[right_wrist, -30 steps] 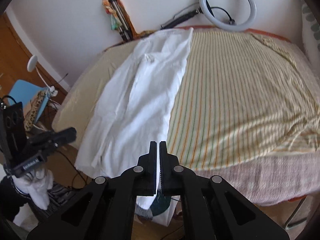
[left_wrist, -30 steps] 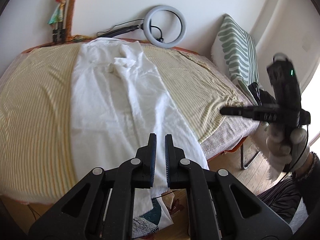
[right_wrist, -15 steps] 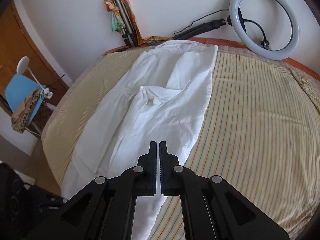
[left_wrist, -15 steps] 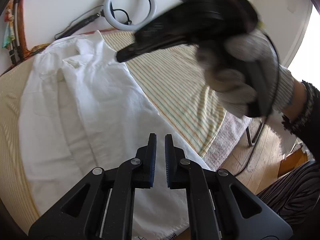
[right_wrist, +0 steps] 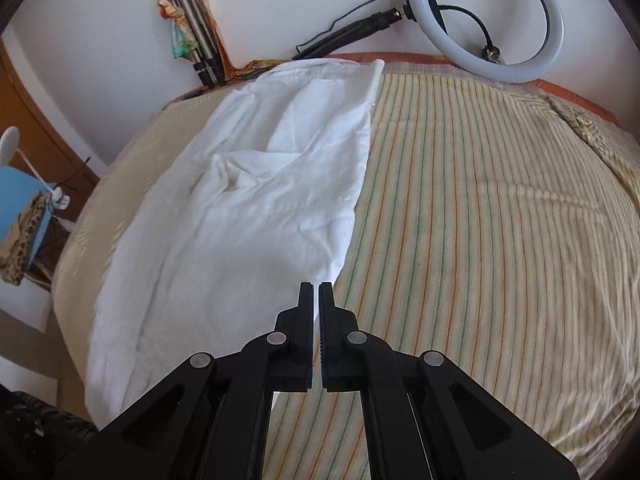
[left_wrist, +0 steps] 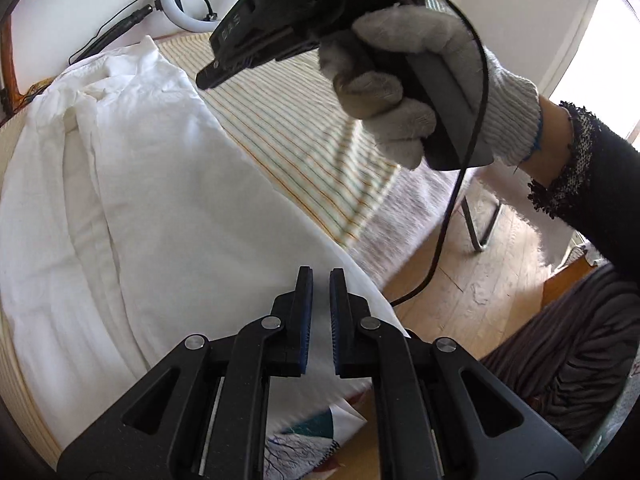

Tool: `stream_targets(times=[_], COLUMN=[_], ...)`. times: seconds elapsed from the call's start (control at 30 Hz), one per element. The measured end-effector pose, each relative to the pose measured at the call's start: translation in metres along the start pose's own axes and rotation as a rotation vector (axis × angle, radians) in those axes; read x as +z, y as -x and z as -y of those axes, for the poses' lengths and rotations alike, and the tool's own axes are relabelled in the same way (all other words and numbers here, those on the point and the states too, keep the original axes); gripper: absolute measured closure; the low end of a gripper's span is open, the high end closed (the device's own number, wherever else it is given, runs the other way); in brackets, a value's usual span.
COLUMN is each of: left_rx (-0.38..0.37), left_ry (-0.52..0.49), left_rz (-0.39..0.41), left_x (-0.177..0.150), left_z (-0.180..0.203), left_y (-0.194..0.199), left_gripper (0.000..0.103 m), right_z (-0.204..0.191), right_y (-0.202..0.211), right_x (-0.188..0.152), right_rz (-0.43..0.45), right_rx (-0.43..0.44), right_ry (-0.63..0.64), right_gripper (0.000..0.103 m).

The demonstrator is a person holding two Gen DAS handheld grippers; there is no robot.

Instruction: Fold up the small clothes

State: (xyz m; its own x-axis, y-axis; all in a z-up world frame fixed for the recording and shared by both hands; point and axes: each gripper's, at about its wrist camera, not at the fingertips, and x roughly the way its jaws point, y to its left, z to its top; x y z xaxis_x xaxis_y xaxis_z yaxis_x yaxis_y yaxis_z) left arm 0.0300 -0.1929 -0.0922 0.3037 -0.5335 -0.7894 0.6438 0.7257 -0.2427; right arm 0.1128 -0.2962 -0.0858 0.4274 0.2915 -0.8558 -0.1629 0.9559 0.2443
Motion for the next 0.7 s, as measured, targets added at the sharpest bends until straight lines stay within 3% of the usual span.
stream_targets(times=[0.07, 0.17, 0.2, 0.27, 0.37, 0.5, 0.7], left_rx=[0.016, 0.011, 0.015, 0.037, 0.083, 0.117, 0.037], left_ry=[0.019, 0.119, 0.151, 0.205, 0.270, 0.442, 0.665], left_rz=[0.031, 0.116, 0.149, 0.219, 0.249, 0.234, 0.155], left_x=[-0.004, -0.009, -0.011, -0.023, -0.043, -0.081, -0.132], left_z=[0.003, -0.003, -0.007, -0.016, -0.038, -0.084, -0.137], left_y=[0.016, 0.053, 0.066, 0.094, 0.119, 0.138, 0.137], left_gripper=[0.098, 0.080, 0.073, 0.069, 0.064, 0.055, 0.054], right_z=[-0.008, -0.019, -0.023, -0.029, -0.037, -0.041, -0.043], right_y=[0.018, 0.049, 0.061, 0.074, 0.095, 0.102, 0.081], right_x=[-0.007, -0.025, -0.034, -0.044, -0.070, -0.108, -0.165], right_rz=[0.022, 0.083, 0.114, 0.130, 0.147, 0.136, -0.014], right_rx=[-0.009, -0.028, -0.027, -0.020, 0.015, 0.083, 0.154], right_ry=[0.012, 0.011, 0.009, 0.002, -0.037, -0.098, -0.164], right_gripper=[0.100, 0.067, 0.065, 0.065, 0.065, 0.065, 0.065])
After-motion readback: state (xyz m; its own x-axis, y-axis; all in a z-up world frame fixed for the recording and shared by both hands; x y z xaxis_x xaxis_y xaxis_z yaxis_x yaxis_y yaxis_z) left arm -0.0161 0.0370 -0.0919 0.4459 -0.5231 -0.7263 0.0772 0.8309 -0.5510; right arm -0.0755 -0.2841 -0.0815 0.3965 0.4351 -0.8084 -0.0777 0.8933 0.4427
